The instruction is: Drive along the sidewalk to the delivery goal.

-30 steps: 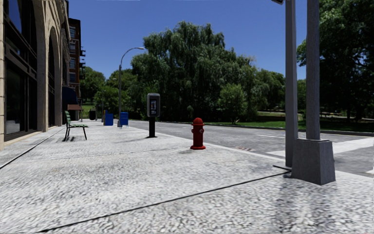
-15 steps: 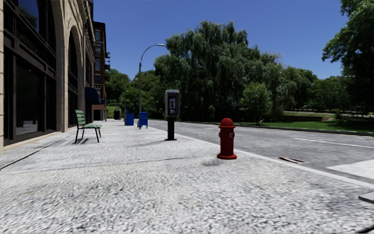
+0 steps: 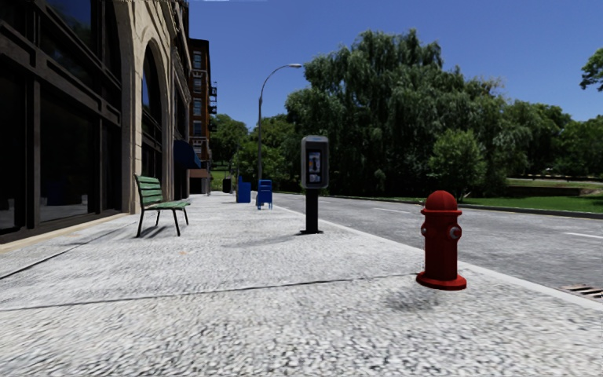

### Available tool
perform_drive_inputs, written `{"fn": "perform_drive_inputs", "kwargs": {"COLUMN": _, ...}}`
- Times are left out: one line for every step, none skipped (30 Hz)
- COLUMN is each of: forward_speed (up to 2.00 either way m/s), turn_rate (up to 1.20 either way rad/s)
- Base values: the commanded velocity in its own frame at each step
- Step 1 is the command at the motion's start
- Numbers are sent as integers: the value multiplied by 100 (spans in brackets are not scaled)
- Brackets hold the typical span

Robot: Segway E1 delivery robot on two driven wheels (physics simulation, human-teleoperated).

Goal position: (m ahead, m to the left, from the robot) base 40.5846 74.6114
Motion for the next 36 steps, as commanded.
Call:
{"fn": "perform_drive_inputs", "kwargs": {"forward_speed": 200, "turn_rate": 38}}
{"fn": "perform_drive_inputs", "kwargs": {"forward_speed": 200, "turn_rate": 38}}
{"fn": "perform_drive_inputs", "kwargs": {"forward_speed": 200, "turn_rate": 38}}
{"fn": "perform_drive_inputs", "kwargs": {"forward_speed": 200, "turn_rate": 38}}
{"fn": "perform_drive_inputs", "kwargs": {"forward_speed": 200, "turn_rate": 38}}
{"fn": "perform_drive_inputs", "kwargs": {"forward_speed": 200, "turn_rate": 38}}
{"fn": "perform_drive_inputs", "kwargs": {"forward_speed": 200, "turn_rate": 38}}
{"fn": "perform_drive_inputs", "kwargs": {"forward_speed": 200, "turn_rate": 30}}
{"fn": "perform_drive_inputs", "kwargs": {"forward_speed": 200, "turn_rate": 17}}
{"fn": "perform_drive_inputs", "kwargs": {"forward_speed": 200, "turn_rate": 17}}
{"fn": "perform_drive_inputs", "kwargs": {"forward_speed": 200, "turn_rate": 13}}
{"fn": "perform_drive_inputs", "kwargs": {"forward_speed": 200, "turn_rate": 13}}
{"fn": "perform_drive_inputs", "kwargs": {"forward_speed": 200, "turn_rate": 11}}
{"fn": "perform_drive_inputs", "kwargs": {"forward_speed": 200, "turn_rate": 11}}
{"fn": "perform_drive_inputs", "kwargs": {"forward_speed": 200, "turn_rate": 7}}
{"fn": "perform_drive_inputs", "kwargs": {"forward_speed": 200, "turn_rate": 0}}
{"fn": "perform_drive_inputs", "kwargs": {"forward_speed": 200, "turn_rate": 0}}
{"fn": "perform_drive_inputs", "kwargs": {"forward_speed": 200, "turn_rate": 0}}
{"fn": "perform_drive_inputs", "kwargs": {"forward_speed": 200, "turn_rate": 0}}
{"fn": "perform_drive_inputs", "kwargs": {"forward_speed": 200, "turn_rate": 0}}
{"fn": "perform_drive_inputs", "kwargs": {"forward_speed": 200, "turn_rate": 0}}
{"fn": "perform_drive_inputs", "kwargs": {"forward_speed": 200, "turn_rate": 0}}
{"fn": "perform_drive_inputs", "kwargs": {"forward_speed": 200, "turn_rate": 0}}
{"fn": "perform_drive_inputs", "kwargs": {"forward_speed": 200, "turn_rate": 0}}
{"fn": "perform_drive_inputs", "kwargs": {"forward_speed": 200, "turn_rate": 0}}
{"fn": "perform_drive_inputs", "kwargs": {"forward_speed": 200, "turn_rate": 0}}
{"fn": "perform_drive_inputs", "kwargs": {"forward_speed": 200, "turn_rate": 0}}
{"fn": "perform_drive_inputs", "kwargs": {"forward_speed": 200, "turn_rate": 1}}
{"fn": "perform_drive_inputs", "kwargs": {"forward_speed": 200, "turn_rate": 11}}
{"fn": "perform_drive_inputs", "kwargs": {"forward_speed": 200, "turn_rate": 11}}
{"fn": "perform_drive_inputs", "kwargs": {"forward_speed": 200, "turn_rate": 15}}
{"fn": "perform_drive_inputs", "kwargs": {"forward_speed": 200, "turn_rate": 20}}
{"fn": "perform_drive_inputs", "kwargs": {"forward_speed": 200, "turn_rate": 23}}
{"fn": "perform_drive_inputs", "kwargs": {"forward_speed": 200, "turn_rate": 23}}
{"fn": "perform_drive_inputs", "kwargs": {"forward_speed": 200, "turn_rate": 25}}
{"fn": "perform_drive_inputs", "kwargs": {"forward_speed": 200, "turn_rate": 28}}
